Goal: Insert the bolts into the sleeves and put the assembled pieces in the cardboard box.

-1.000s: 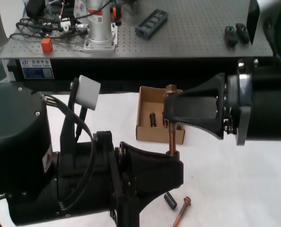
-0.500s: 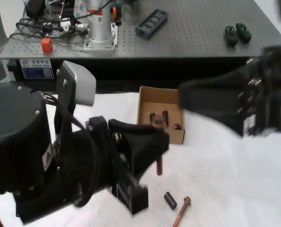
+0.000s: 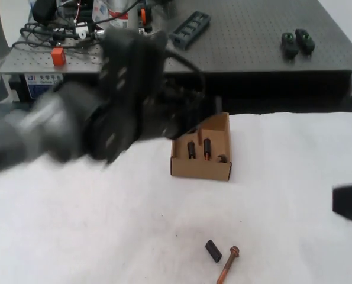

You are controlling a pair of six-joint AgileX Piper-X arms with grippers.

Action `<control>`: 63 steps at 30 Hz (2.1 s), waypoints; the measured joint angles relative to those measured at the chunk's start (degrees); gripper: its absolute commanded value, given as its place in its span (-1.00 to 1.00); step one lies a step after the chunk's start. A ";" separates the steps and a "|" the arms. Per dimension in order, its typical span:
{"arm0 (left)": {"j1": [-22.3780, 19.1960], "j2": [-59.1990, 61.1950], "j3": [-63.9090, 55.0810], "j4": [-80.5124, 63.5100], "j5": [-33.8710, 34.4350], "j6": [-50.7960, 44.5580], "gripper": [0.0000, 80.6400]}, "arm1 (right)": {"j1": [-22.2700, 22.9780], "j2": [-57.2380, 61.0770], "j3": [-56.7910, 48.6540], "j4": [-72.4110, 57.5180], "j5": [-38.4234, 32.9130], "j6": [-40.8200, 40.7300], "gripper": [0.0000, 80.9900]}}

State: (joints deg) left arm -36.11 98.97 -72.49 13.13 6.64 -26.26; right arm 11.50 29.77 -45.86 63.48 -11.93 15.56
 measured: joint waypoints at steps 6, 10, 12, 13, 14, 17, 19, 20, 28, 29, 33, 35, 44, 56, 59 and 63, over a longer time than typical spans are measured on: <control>0.55 17.72 -23.35 15.12 -2.31 0.27 -0.98 | 0.00 -1.70 0.00 2.04 1.01 1.33 -0.08; 0.55 25.50 -33.32 21.97 -3.85 1.18 -0.98 | 0.00 -1.90 0.00 3.07 1.07 1.32 -0.08; 0.55 29.59 -38.11 25.75 -4.26 1.98 -0.98 | 0.00 -1.89 0.00 3.82 1.07 1.32 -0.08; 0.55 31.58 -40.39 27.86 -4.41 2.32 -0.98 | 0.00 -1.89 0.00 4.11 1.07 1.32 -0.08; 0.55 34.64 -43.20 31.39 -4.73 2.61 -0.98 | 0.00 -1.89 0.00 4.11 1.07 1.32 -0.08; 0.55 36.94 -44.37 34.34 -5.81 2.63 -0.98 | 0.00 -1.89 0.00 4.64 1.07 1.32 -0.08; 0.55 37.49 -44.37 34.81 -6.64 2.63 -0.85 | 0.00 -1.89 0.00 4.79 1.07 1.32 -0.08; 0.55 37.47 -44.37 34.80 -6.64 2.63 -0.74 | 0.00 -1.89 0.00 4.94 1.07 1.32 -0.08; 0.55 36.17 -44.94 34.75 -5.01 2.63 0.01 | 0.00 -1.89 0.00 4.98 1.07 1.32 -0.08; 0.55 34.22 -44.94 35.35 -4.63 3.43 -0.03 | 0.00 -1.89 0.00 4.98 1.07 1.32 -0.08; -0.34 29.35 -44.68 38.53 -4.72 7.35 -0.18 | 0.00 -1.89 0.00 4.98 1.07 1.32 -0.08; -1.93 25.86 -43.62 41.11 -5.49 10.01 -0.19 | 0.00 -1.89 0.00 4.98 1.07 1.32 -0.08; -12.81 21.63 -33.25 46.81 -8.10 12.91 -0.19 | 0.00 -1.89 0.00 5.43 4.16 1.32 -0.08; -18.26 21.78 -25.64 45.40 -9.28 14.84 -0.19 | 0.00 -4.25 0.00 6.79 4.57 1.32 -0.08; -18.26 21.78 -25.31 45.41 -7.56 14.84 -0.19 | 0.00 -4.66 0.00 7.03 4.85 1.32 -0.08; -19.00 21.78 -24.17 45.26 -6.21 14.84 -0.19 | 0.00 -4.63 0.00 7.06 4.94 1.32 -0.08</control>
State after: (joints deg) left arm -55.11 120.75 -96.67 58.39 0.43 -11.42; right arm 11.50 25.13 -45.86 70.54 -6.99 16.88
